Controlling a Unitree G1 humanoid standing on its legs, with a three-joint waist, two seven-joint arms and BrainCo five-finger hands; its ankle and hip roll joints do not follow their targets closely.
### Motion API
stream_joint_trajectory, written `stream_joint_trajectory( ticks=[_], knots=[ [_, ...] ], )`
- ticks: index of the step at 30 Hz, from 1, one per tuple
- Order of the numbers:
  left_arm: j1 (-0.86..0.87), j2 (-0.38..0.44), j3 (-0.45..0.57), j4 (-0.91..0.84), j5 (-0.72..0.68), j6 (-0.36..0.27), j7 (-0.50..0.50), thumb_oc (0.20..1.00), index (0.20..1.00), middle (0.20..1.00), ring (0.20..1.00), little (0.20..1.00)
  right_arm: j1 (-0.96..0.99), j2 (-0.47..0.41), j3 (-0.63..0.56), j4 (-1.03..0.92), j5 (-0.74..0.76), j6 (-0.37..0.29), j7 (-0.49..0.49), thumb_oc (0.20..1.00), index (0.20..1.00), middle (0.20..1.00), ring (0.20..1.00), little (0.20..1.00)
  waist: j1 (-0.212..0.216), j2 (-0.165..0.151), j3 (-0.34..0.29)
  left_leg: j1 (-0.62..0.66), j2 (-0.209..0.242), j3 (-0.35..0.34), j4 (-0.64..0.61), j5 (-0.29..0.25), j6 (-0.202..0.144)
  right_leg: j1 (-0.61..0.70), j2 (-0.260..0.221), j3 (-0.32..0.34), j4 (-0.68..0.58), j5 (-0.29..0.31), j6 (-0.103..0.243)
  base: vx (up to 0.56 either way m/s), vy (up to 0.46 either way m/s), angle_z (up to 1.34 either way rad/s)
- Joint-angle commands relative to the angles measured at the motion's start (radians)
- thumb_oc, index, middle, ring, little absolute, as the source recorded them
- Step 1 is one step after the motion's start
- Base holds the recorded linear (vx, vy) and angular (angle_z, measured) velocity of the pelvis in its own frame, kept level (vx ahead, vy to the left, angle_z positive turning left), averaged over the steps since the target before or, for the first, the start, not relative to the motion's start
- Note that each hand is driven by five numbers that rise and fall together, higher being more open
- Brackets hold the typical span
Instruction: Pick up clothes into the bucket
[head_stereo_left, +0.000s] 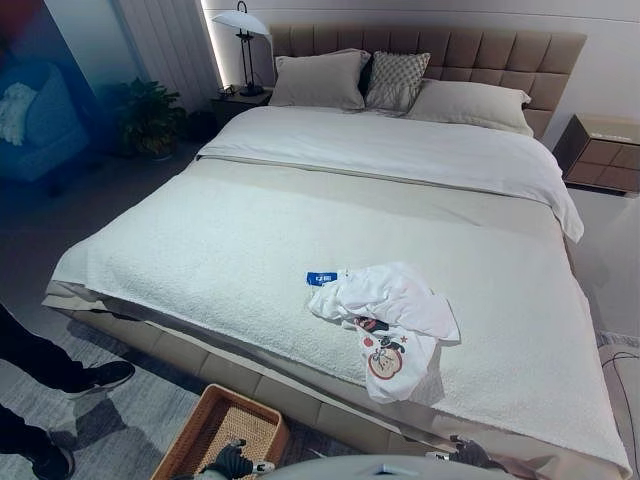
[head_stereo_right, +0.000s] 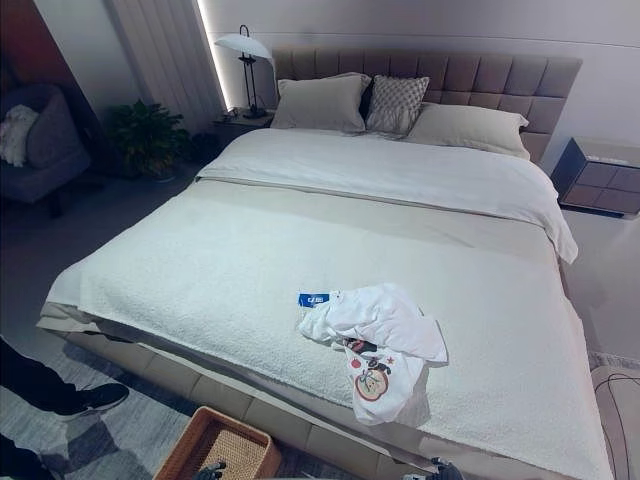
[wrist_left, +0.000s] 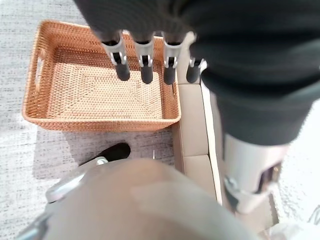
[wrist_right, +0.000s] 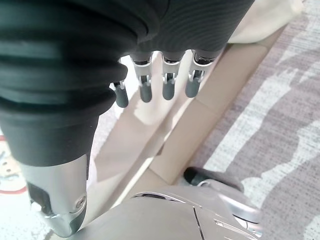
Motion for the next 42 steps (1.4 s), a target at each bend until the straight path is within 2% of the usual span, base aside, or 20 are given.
stream_joint_trajectory(
  ticks=[1,10,14,18,19,20,23,26,27,32,33,38,40,42],
  knots=[
    [-0.027,-0.022,0.022,0.002,0.016,-0.008,-0.004,1.0,1.0,1.0,1.0,1.0,-0.063,0.017,0.029,0.028,-0.029,0.001,0.001,1.0,1.0,1.0,1.0,1.0,-0.014,-0.081,0.014,-0.026,-0.05,-0.017,0.049,-0.067,-0.015,0.094,-0.071,-0.012,-0.073,0.002,0.068,0.0,0.0,0.0],
    [-0.028,-0.026,0.018,-0.004,0.015,-0.01,0.0,1.0,1.0,1.0,1.0,1.0,-0.061,0.018,0.026,0.024,-0.021,-0.005,-0.002,1.0,1.0,1.0,1.0,1.0,-0.016,-0.078,0.015,-0.027,-0.053,-0.019,0.05,-0.068,-0.013,0.093,-0.073,-0.01,-0.072,0.001,0.068,0.0,0.0,0.0],
    [-0.025,-0.026,0.019,-0.006,0.011,-0.009,0.004,1.0,1.0,1.0,1.0,1.0,-0.064,0.021,0.007,-0.014,0.027,-0.015,-0.011,1.0,1.0,1.0,1.0,1.0,-0.017,-0.078,0.019,-0.029,-0.056,-0.02,0.055,-0.07,-0.011,0.089,-0.074,-0.008,-0.063,-0.003,0.068,0.0,0.0,0.0],
    [-0.019,-0.021,0.025,-0.019,0.009,-0.013,0.015,1.0,1.0,1.0,1.0,1.0,-0.077,0.004,-0.012,-0.161,0.086,-0.041,-0.027,1.0,1.0,1.0,1.0,1.0,-0.018,-0.073,0.031,-0.042,-0.059,-0.021,0.065,-0.072,-0.008,0.07,-0.079,0.0,-0.036,-0.009,0.066,-0.01,0.005,0.0],
    [-0.014,-0.015,0.027,-0.034,0.012,-0.017,0.024,1.0,1.0,1.0,1.0,1.0,-0.089,-0.022,-0.01,-0.258,0.074,-0.056,-0.039,1.0,1.0,1.0,1.0,1.0,-0.018,-0.071,0.043,-0.054,-0.062,-0.022,0.071,-0.072,-0.007,0.051,-0.081,0.004,-0.02,-0.011,0.066,-0.04,0.015,-0.01],
    [-0.014,-0.016,0.027,-0.034,0.012,-0.016,0.024,1.0,1.0,1.0,1.0,1.0,-0.089,-0.022,-0.01,-0.259,0.074,-0.055,-0.039,1.0,1.0,1.0,1.0,1.0,-0.018,-0.071,0.043,-0.055,-0.062,-0.022,0.071,-0.072,-0.007,0.05,-0.081,0.004,-0.019,-0.012,0.066,-0.05,0.012,-0.02],
    [-0.007,-0.008,0.028,-0.063,0.012,-0.026,0.037,1.0,1.0,1.0,1.0,1.0,-0.113,-0.083,-0.023,-0.428,0.037,-0.071,-0.069,1.0,1.0,1.0,1.0,1.0,-0.016,-0.066,0.062,-0.081,-0.066,-0.027,0.078,-0.068,-0.004,0.016,-0.084,0.007,0.011,-0.016,0.067,-0.06,0.016,0.02],
    [-0.018,-0.002,0.022,-0.089,0.009,-0.035,0.049,1.0,1.0,1.0,1.0,1.0,-0.164,-0.148,-0.039,-0.552,-0.018,-0.085,-0.104,1.0,1.0,1.0,1.0,1.0,-0.014,-0.059,0.096,-0.122,-0.072,-0.032,0.085,-0.058,0.002,-0.05,-0.09,0.011,0.068,-0.021,0.069,-0.14,0.034,0.01],
    [-0.03,0.005,0.015,-0.108,0.003,-0.04,0.063,1.0,1.0,1.0,1.0,1.0,-0.208,-0.184,-0.051,-0.609,-0.054,-0.089,-0.139,1.0,1.0,1.0,1.0,1.0,-0.013,-0.052,0.127,-0.153,-0.078,-0.041,0.087,-0.047,0.009,-0.107,-0.096,0.015,0.122,-0.026,0.068,-0.18,0.042,0.0],
    [-0.064,0.016,0.008,-0.136,-0.017,-0.049,0.101,1.0,1.0,1.0,1.0,1.0,-0.314,-0.231,-0.069,-0.665,-0.106,-0.092,-0.227,1.0,1.0,1.0,1.0,1.0,0.0,-0.041,0.181,-0.222,-0.089,-0.051,0.079,-0.014,0.02,-0.217,-0.113,0.015,0.194,-0.035,0.064,-0.15,0.02,0.05],
    [-0.069,0.019,-0.003,-0.154,-0.03,-0.056,0.119,1.0,1.0,1.0,1.0,1.0,-0.36,-0.25,-0.079,-0.64,-0.12,-0.089,-0.279,1.0,1.0,1.0,1.0,1.0,0.011,-0.037,0.199,-0.244,-0.091,-0.056,0.078,-0.005,0.019,-0.237,-0.121,0.008,0.197,-0.033,0.064,-0.06,-0.025,0.09],
    [-0.089,0.018,-0.028,-0.2,-0.075,-0.063,0.147,1.0,1.0,1.0,1.0,1.0,-0.476,-0.298,-0.074,-0.59,-0.138,-0.073,-0.357,1.0,1.0,1.0,1.0,1.0,0.033,-0.024,0.249,-0.309,-0.1,-0.069,0.12,-0.003,0.014,-0.28,-0.129,0.0,0.209,-0.029,0.065,-0.06,-0.043,0.1],
    [-0.095,0.017,-0.041,-0.231,-0.1,-0.07,0.16,1.0,1.0,1.0,1.0,1.0,-0.545,-0.332,-0.051,-0.556,-0.158,-0.063,-0.388,1.0,1.0,1.0,1.0,1.0,0.045,-0.015,0.283,-0.349,-0.102,-0.076,0.161,-0.007,0.012,-0.307,-0.133,0.004,0.225,-0.029,0.062,-0.07,-0.027,0.13],
    [-0.105,0.013,-0.074,-0.256,-0.132,-0.075,0.179,1.0,1.0,1.0,1.0,1.0,-0.661,-0.368,0.008,-0.439,-0.164,-0.042,-0.422,1.0,1.0,1.0,1.0,1.0,0.063,-0.006,0.32,-0.392,-0.104,-0.09,0.206,-0.011,0.009,-0.335,-0.133,0.003,0.255,-0.033,0.055,-0.06,-0.041,0.02]
  ],
)
